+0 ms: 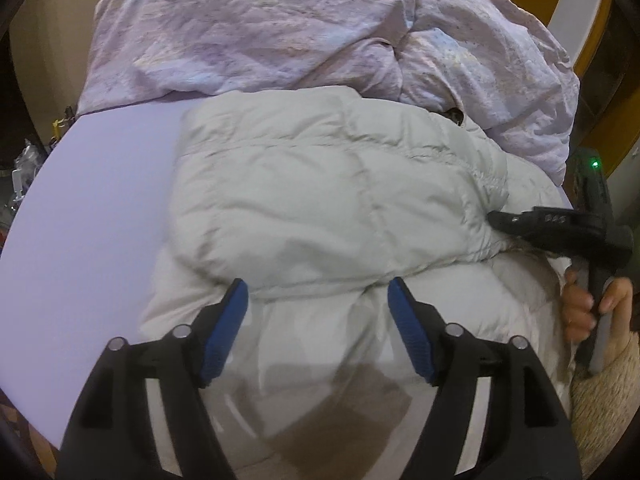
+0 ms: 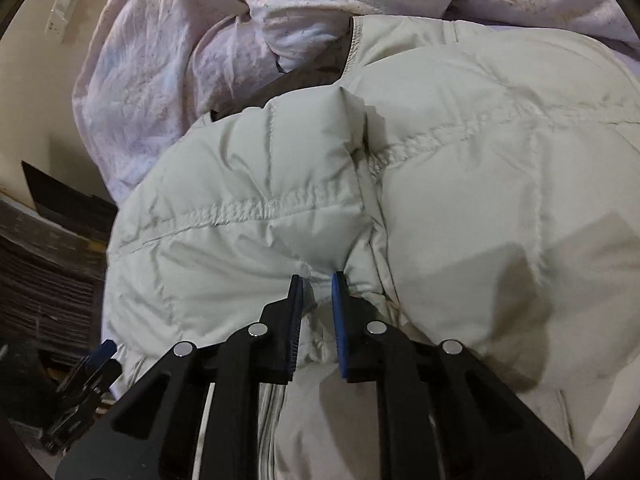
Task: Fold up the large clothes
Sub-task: 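Grasp the jacket hem with both grippers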
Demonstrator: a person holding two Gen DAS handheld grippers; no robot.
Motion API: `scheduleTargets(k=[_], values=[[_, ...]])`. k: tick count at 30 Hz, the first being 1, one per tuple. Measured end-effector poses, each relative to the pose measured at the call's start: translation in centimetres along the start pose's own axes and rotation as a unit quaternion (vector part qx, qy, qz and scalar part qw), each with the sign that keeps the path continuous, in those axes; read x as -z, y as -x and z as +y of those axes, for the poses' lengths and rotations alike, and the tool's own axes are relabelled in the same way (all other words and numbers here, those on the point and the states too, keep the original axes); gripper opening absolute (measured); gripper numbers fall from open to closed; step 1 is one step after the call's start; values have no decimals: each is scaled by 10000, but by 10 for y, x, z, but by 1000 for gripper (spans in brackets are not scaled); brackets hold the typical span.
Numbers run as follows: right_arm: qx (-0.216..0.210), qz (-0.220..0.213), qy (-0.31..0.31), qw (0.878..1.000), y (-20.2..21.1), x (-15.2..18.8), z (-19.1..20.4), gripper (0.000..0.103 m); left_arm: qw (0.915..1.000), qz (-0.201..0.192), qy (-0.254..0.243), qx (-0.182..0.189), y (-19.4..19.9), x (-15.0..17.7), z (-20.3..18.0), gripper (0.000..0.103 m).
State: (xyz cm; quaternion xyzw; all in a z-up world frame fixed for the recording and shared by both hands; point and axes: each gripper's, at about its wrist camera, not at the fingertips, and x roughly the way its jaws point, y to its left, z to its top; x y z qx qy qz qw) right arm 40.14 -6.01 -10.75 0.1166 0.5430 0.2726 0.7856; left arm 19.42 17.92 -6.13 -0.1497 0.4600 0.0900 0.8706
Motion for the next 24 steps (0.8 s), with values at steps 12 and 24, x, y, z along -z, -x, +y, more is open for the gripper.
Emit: scheduleTargets(k=[12,24], values=[[726,-427,221,9962,144,83,-76,91,9977,327,564,159,47,74,78,84],[493,-235,-842,9950,201,189,-194,89,9913,600,797,856,64,156,78,73]])
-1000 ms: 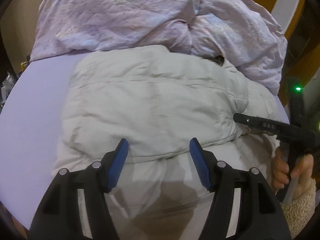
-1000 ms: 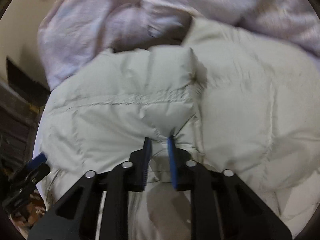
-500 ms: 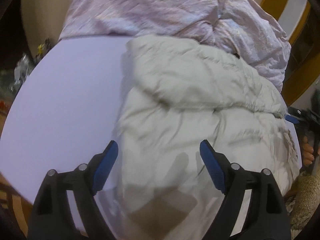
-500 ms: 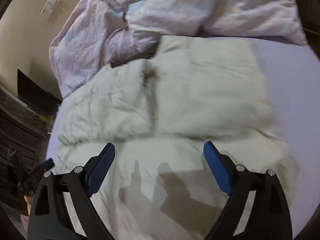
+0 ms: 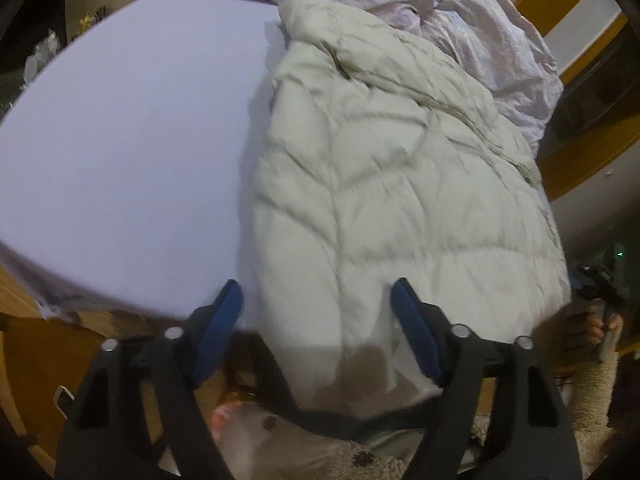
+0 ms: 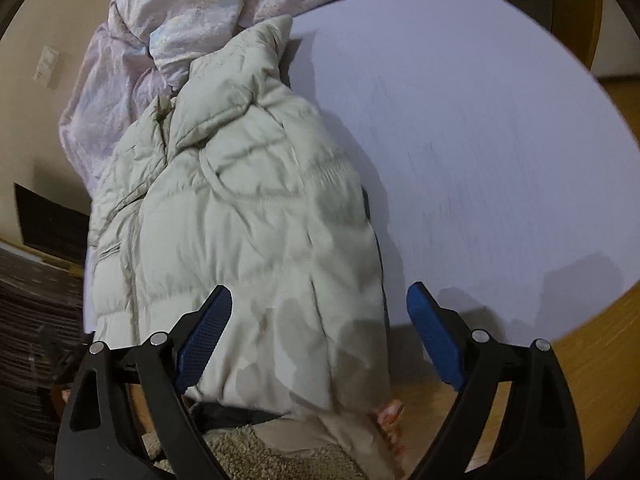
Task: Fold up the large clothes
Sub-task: 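Grasp the jacket hem with both grippers, then lift the hem with both grippers and fold it toward the collar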
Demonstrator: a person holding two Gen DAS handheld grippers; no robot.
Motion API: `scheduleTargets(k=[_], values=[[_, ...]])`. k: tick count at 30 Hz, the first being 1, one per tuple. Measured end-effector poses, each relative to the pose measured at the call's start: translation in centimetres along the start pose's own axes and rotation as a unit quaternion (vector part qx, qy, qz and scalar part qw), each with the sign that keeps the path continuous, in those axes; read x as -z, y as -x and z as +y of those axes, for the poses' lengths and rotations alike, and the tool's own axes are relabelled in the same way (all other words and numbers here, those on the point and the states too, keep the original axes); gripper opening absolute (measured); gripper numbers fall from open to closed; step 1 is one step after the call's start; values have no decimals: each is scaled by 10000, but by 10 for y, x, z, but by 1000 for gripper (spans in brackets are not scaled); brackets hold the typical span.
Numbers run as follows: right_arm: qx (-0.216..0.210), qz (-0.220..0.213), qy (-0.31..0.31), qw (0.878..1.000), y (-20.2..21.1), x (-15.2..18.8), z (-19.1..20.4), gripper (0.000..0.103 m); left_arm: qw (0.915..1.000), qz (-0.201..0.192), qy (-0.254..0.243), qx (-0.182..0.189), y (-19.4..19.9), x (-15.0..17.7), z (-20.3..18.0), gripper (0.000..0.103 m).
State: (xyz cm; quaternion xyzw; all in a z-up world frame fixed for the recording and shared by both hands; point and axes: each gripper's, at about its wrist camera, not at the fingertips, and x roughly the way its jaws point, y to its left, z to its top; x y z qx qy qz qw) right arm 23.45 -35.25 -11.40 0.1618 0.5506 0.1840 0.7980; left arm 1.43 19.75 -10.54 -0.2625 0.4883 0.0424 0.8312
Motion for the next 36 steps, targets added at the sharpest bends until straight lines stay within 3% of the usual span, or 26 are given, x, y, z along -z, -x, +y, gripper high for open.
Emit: scheduleTargets(k=[5,11,19,22,24,27,36], values=[[-181,88,-158,9997,-9,11,-12,82,9998,-166,-3,90,4,18,-2,72],[-695,192,-121,9973,-14,20,-12,68,9995,-65,168,261,2,31,3,72],[-1155,148,-226,9929,-21,25,-8,62,9966,101,398,719,-16,36,10,72],[-1271,172,-271,9914,-23,26,-10,50,9922,123,584,1093,-19,37,11,54],[-1267,151,-263,9915,-24,28,-10,34,9941,31,413,999,-13,39,5,39],[-1230,3,-150,9923,-19,28,-5,23,9956,-65,304,884,-3,38,-1,24],[-1135,-787,374,9897,16,14,34,15,9915,-1167,-125,561,62,1,-24,17]])
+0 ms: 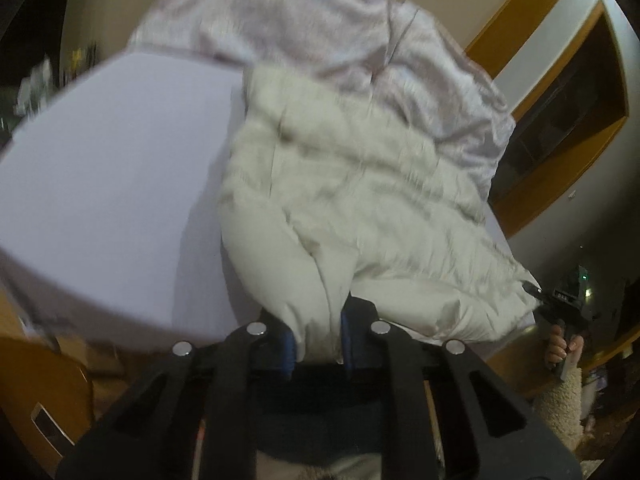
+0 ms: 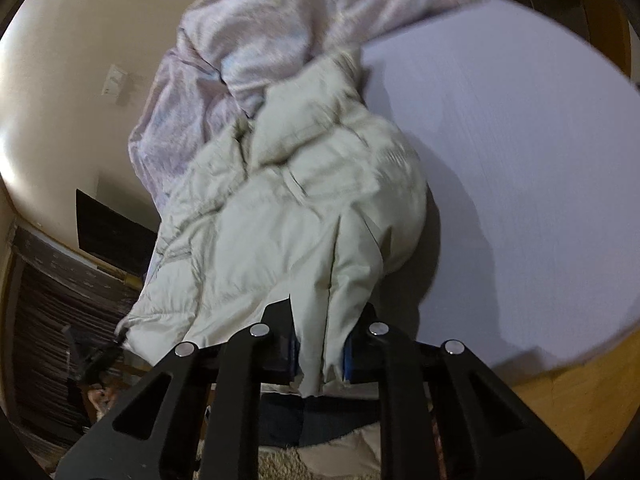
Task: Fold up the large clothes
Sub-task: 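Lift the hem with both grippers and fold it toward the collar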
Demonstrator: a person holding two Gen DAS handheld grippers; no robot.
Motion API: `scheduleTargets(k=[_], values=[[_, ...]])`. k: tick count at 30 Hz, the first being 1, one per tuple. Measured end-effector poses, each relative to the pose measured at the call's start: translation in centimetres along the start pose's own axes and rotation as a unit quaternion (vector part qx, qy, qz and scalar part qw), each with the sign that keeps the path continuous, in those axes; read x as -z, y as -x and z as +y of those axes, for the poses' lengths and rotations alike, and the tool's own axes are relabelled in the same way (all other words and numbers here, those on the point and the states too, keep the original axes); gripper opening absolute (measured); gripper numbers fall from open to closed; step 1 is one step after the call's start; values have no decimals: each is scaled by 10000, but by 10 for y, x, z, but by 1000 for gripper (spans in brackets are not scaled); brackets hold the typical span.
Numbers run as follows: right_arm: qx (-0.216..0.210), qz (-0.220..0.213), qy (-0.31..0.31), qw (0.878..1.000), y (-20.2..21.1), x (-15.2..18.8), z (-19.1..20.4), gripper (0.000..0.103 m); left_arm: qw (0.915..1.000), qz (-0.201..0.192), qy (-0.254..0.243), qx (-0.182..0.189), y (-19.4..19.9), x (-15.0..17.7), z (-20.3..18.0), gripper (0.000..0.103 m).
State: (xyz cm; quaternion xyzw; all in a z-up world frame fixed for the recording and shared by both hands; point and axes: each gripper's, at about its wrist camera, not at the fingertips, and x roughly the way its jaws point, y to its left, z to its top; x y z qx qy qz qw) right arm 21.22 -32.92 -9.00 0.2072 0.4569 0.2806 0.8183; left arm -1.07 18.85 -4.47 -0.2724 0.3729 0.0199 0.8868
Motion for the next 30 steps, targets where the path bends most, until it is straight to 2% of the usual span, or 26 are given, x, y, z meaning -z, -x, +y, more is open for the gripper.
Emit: scheduleTargets(k=[7,12,16,21,25,30], values=[[170,-680,342,9969,10,-40,38,15,9975,-620,-298,-191,13,-54,-27,17],[403,-1065,439,9925,1,-80,63,15,9945,-887,-437,-358,8,-98,-39,17],[593,-1336,470,9881,-13,-112,80,15,9914,-1051,-517,-590,-12,-149,-48,17],[1035,-1588,664,9796,-46,-160,104,15,9888,-1077,-506,-904,-51,-204,-49,17],[1308,-1596,708,9759,-77,-193,111,15,9882,-1001,-377,-1092,-95,-245,-40,17],[1576,-1481,517,9750,-125,-232,105,16,9876,-891,-304,-1256,-141,-274,-29,17]])
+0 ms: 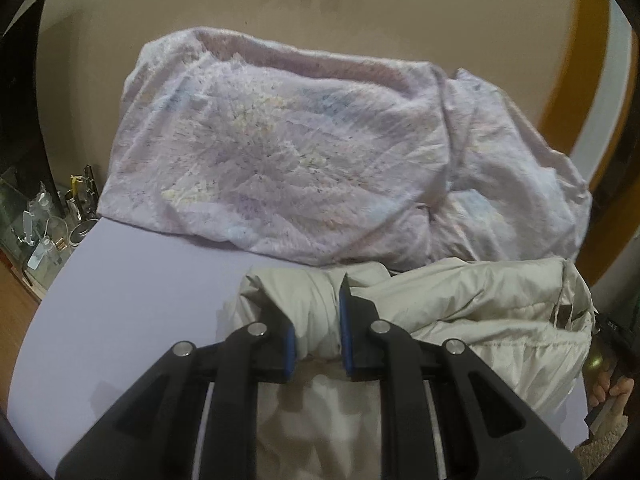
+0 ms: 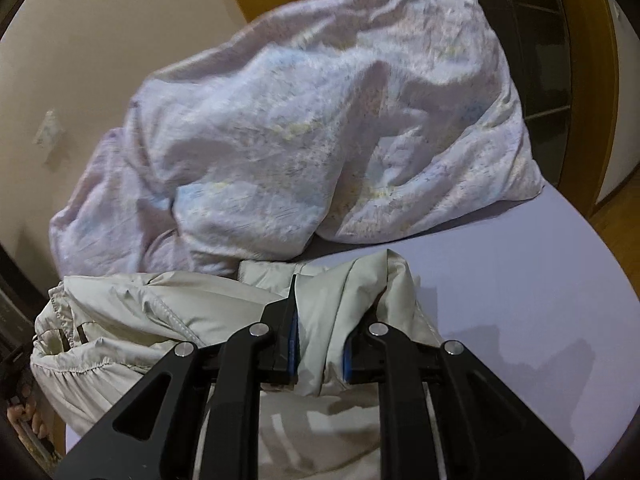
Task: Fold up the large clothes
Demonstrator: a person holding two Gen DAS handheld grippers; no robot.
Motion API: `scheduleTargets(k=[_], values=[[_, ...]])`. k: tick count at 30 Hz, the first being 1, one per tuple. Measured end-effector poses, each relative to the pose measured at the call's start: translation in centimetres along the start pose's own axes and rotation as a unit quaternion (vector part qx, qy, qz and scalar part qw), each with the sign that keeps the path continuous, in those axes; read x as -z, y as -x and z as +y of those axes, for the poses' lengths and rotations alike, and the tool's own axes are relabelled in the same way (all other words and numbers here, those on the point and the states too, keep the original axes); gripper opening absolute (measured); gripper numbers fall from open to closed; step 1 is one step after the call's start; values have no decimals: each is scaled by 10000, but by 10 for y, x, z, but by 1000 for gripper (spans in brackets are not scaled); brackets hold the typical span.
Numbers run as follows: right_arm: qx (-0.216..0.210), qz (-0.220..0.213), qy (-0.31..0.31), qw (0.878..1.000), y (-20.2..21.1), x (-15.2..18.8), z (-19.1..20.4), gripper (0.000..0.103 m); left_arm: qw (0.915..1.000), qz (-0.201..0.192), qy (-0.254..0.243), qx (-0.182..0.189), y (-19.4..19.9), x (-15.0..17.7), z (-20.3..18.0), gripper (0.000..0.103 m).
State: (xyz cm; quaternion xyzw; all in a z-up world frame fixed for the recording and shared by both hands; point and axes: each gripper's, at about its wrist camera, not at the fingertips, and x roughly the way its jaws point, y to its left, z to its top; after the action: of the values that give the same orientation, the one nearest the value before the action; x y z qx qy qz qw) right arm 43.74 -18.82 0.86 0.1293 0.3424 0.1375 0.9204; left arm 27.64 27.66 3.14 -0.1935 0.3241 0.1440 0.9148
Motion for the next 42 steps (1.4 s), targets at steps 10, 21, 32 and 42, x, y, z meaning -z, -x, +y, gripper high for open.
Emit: scheduleTargets(k=[10,21,32,42], values=[[-189,368,-1029,9938,-91,-17,-27,51,9983,262,380,-358,-104,-10,7,23],[-372,149,186,9990,-56,15,9,66,9983,-521,100,-247,-35,-5,-11,94],[668,377,1984,9771,-89,57,74,66,9904,-184,-1082,-845,-70,58,-85,97],[1030,414,1665,9798,-139,48,72,72,9879,-115,-805,-1323,-123,33,-84,101]])
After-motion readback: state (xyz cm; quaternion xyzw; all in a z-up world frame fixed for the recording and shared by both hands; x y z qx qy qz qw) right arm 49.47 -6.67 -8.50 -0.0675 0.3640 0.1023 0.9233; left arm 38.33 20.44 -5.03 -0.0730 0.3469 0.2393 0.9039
